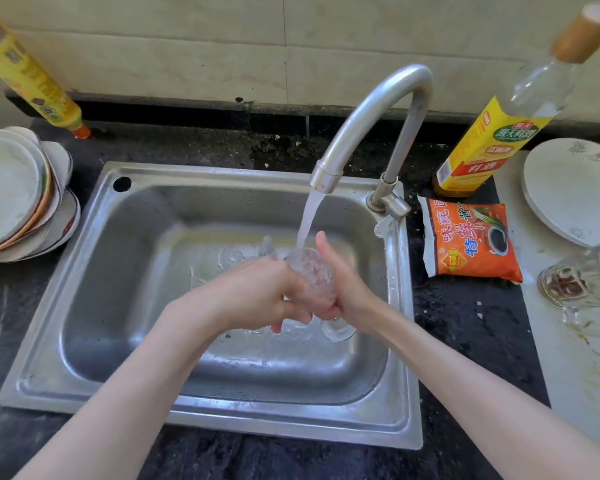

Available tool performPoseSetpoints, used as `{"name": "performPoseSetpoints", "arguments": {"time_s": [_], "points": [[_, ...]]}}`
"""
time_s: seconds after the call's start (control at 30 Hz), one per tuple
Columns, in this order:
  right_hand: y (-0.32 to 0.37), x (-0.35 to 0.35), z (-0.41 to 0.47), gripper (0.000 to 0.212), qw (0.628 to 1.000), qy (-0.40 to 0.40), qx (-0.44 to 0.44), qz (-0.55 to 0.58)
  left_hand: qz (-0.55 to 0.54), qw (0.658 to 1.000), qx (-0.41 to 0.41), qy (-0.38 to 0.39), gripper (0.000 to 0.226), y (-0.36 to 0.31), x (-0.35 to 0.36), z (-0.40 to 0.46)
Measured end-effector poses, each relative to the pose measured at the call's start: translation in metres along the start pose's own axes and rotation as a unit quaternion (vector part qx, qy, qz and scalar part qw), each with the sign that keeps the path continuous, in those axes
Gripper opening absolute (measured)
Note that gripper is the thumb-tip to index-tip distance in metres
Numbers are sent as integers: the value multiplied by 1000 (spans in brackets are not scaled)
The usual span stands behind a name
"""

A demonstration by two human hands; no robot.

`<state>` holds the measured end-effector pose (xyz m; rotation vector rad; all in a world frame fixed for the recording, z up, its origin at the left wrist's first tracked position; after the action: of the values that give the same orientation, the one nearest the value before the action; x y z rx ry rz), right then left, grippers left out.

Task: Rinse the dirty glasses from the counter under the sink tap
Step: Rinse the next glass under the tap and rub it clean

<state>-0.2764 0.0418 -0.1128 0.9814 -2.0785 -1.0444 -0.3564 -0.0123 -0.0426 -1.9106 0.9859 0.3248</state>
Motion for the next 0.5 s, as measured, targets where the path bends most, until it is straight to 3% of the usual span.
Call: {"name": "performPoseSetpoints", "arguments": {"time_s": [0.07,0.13,0.23,0.4,0.5], "points": [[-2,0,3,66,1000,8,-13,9,30,998,-21,-49,20,0,-6,0],[-3,-1,6,66,999,13,-36,13,21,987,-32,-154,12,4,-14,0],[3,-6,3,57,997,-33,-72,-6,-23,965,-25,-260,29,12,-21,-2],[5,-7,1,59,999,-21,-22,-29,-100,988,34,-109,18,16,-13,-1],[5,-2,4,70,999,-9,-20,-31,-114,980,35,-160,20,18,-17,-1]]}}
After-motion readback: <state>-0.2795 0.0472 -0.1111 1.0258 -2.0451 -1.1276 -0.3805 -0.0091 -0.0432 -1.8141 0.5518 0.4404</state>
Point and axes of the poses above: each hand's wrist, its own z-axis towards the middle knuckle, its own x-axis out of the palm, y = z × x, the point moved 5 cm from there along z, towards the middle knuckle, and after that the axes turned 7 degrees about -z, right-handed, at the moved point
